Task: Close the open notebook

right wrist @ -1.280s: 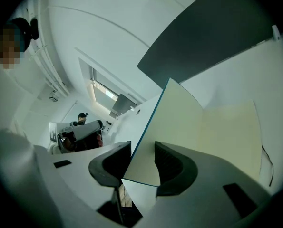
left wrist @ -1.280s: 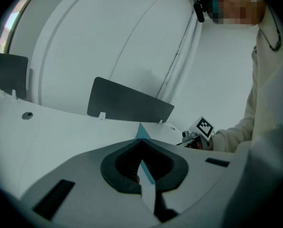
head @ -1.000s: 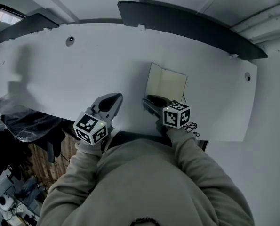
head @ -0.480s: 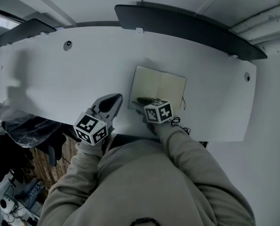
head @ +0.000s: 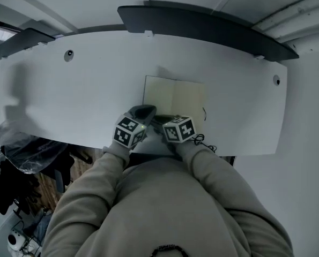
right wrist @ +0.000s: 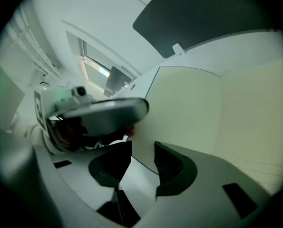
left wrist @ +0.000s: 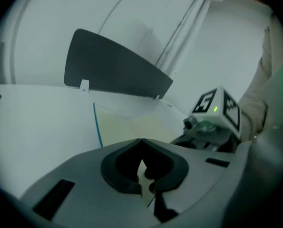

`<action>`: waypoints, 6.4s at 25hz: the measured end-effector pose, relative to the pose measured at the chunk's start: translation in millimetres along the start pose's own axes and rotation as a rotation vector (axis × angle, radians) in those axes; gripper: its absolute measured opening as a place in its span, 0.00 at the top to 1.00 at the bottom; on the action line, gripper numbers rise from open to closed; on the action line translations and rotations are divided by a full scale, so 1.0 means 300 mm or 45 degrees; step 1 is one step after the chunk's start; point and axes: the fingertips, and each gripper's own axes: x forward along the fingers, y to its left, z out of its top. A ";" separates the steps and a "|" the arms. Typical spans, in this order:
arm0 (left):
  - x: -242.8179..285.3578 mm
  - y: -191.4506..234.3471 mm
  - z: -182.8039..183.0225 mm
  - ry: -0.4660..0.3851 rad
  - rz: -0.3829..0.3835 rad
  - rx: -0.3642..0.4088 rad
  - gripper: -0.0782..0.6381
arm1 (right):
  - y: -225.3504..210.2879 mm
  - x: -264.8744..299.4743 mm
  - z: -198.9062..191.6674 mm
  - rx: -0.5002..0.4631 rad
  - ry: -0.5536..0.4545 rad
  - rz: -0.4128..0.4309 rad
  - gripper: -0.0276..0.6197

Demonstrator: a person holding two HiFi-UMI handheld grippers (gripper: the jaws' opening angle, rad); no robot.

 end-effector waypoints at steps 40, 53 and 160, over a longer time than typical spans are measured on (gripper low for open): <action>-0.002 0.020 -0.179 0.035 0.087 -0.109 0.90 | -0.188 -0.462 0.065 0.136 -0.403 0.101 0.56; -0.063 0.028 -0.182 -0.015 0.069 -0.176 0.90 | -0.029 -0.266 0.065 -0.011 -0.262 0.149 0.56; -0.247 -0.100 0.295 -0.402 -0.098 0.015 0.90 | 0.079 -0.504 0.319 -0.194 -0.478 0.102 0.88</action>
